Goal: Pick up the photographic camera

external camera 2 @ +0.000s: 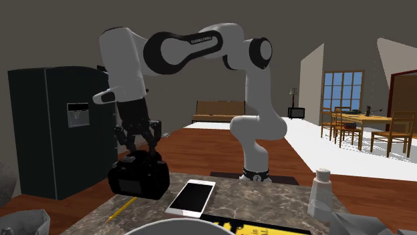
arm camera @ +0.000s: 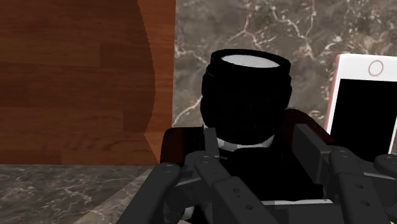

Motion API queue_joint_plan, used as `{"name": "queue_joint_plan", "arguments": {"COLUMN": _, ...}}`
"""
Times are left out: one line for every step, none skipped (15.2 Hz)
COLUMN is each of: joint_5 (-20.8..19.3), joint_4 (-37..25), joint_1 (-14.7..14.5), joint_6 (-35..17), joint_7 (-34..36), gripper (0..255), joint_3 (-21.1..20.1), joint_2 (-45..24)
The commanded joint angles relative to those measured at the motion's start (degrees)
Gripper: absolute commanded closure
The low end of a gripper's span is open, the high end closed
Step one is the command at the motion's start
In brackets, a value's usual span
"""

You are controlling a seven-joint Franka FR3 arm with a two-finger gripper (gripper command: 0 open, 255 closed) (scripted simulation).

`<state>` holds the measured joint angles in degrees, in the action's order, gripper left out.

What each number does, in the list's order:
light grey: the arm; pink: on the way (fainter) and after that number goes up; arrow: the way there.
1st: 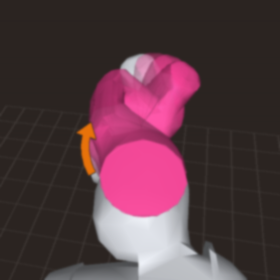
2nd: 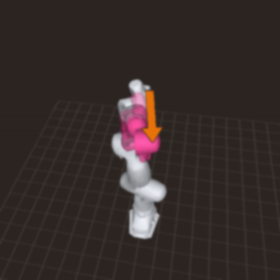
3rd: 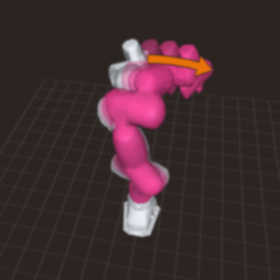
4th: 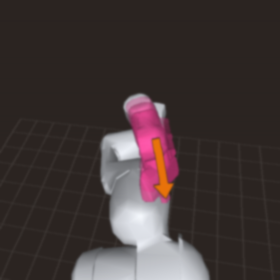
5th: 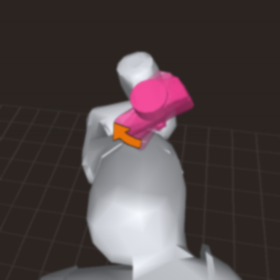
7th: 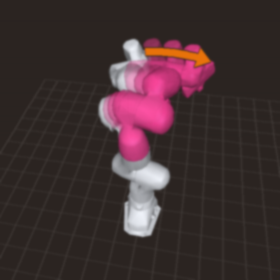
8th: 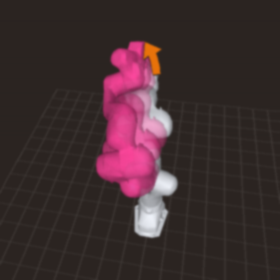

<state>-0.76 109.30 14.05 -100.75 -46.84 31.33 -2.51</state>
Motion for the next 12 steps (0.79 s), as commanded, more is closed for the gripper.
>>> {"name": "queue_joint_plan", "arguments": {"joint_5": -0.17, "joint_4": -1.16, "joint_1": -0.03, "joint_6": 1.45, "joint_7": 0.07, "gripper": 255, "joint_3": 0.0, "joint_2": 0.36}}
{"name": "queue_joint_plan", "arguments": {"joint_5": -0.24, "joint_4": -1.79, "joint_1": -0.04, "joint_6": 2.2, "joint_7": 0.11, "gripper": 255, "joint_3": -0.01, "joint_2": 0.5}}
{"name": "queue_joint_plan", "arguments": {"joint_5": -0.3, "joint_4": -2.43, "joint_1": -0.06, "joint_6": 2.95, "joint_7": 0.14, "gripper": 255, "joint_3": -0.02, "joint_2": 0.63}}
{"name": "queue_joint_plan", "arguments": {"joint_5": -0.35, "joint_4": -3.08, "joint_1": -0.07, "joint_6": 3.7, "joint_7": 0.16, "gripper": 255, "joint_3": -0.03, "joint_2": 0.74}}
{"name": "queue_joint_plan", "arguments": {"joint_5": -0.4, "joint_4": -3.75, "joint_1": -0.08, "joint_6": 4.46, "joint_7": 0.18, "gripper": 255, "joint_3": -0.04, "joint_2": 0.84}}
{"name": "queue_joint_plan", "arguments": {"joint_5": -0.44, "joint_4": -4.43, "joint_1": -0.09, "joint_6": 5.21, "joint_7": 0.19, "gripper": 255, "joint_3": -0.04, "joint_2": 0.93}}
{"name": "queue_joint_plan", "arguments": {"joint_5": -0.47, "joint_4": -5.13, "joint_1": -0.1, "joint_6": 5.97, "joint_7": 0.19, "gripper": 255, "joint_3": -0.05, "joint_2": 1.0}}
{"name": "queue_joint_plan", "arguments": {"joint_5": -0.5, "joint_4": -5.84, "joint_1": -0.11, "joint_6": 6.73, "joint_7": 0.19, "gripper": 255, "joint_3": -0.05, "joint_2": 1.06}}
{"name": "queue_joint_plan", "arguments": {"joint_5": -0.52, "joint_4": -6.57, "joint_1": -0.11, "joint_6": 7.49, "joint_7": 0.19, "gripper": 255, "joint_3": -0.05, "joint_2": 1.1}}
{"name": "queue_joint_plan", "arguments": {"joint_5": -0.53, "joint_4": -7.31, "joint_1": -0.11, "joint_6": 8.26, "joint_7": 0.18, "gripper": 255, "joint_3": -0.05, "joint_2": 1.13}}
{"name": "queue_joint_plan", "arguments": {"joint_5": -0.54, "joint_4": -7.41, "joint_1": -0.12, "joint_6": 8.37, "joint_7": 0.18, "gripper": 255, "joint_3": -0.05, "joint_2": 1.15}}
{"name": "queue_joint_plan", "arguments": {"joint_5": -0.53, "joint_4": -7.42, "joint_1": -0.11, "joint_6": 8.37, "joint_7": 0.18, "gripper": 255, "joint_3": -0.05, "joint_2": 1.14}}
